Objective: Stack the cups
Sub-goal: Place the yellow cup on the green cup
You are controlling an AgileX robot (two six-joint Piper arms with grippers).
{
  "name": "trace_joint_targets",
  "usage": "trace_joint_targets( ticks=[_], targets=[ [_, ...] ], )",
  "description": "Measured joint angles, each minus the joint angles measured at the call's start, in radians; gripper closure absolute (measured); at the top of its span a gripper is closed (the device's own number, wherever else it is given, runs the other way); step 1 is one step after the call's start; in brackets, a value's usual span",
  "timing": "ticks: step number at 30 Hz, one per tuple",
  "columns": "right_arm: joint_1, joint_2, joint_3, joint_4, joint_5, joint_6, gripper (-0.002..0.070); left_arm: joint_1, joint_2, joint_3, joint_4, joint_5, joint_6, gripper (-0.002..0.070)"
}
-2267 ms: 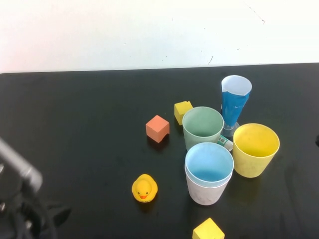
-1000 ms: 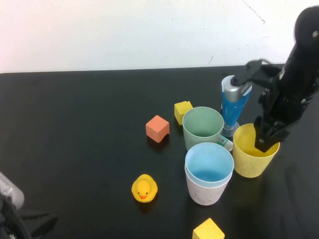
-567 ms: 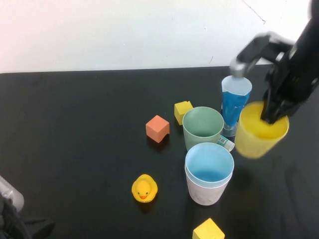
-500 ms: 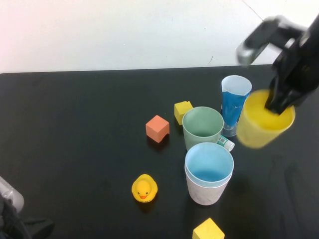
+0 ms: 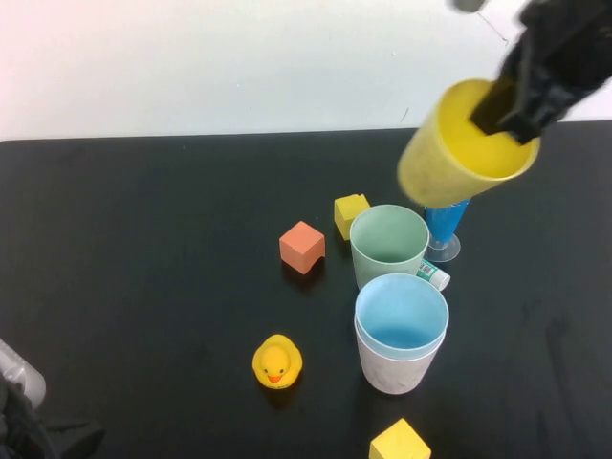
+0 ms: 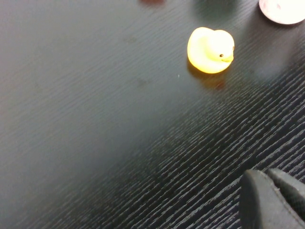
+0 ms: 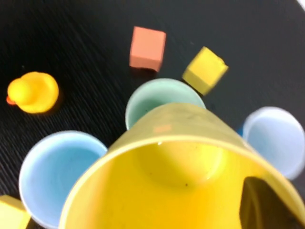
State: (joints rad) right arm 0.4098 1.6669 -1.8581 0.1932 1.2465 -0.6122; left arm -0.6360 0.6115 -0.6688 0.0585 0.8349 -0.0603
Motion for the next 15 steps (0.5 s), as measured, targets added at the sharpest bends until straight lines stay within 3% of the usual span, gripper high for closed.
trace_joint_targets(
  ticks=[15],
  targets=[
    [0.065,0.305,-0.148,-0.064,0.0,-0.023,0.066,0.0,0.0,0.0,0.0,0.002,-0.003,0.0676]
  ],
)
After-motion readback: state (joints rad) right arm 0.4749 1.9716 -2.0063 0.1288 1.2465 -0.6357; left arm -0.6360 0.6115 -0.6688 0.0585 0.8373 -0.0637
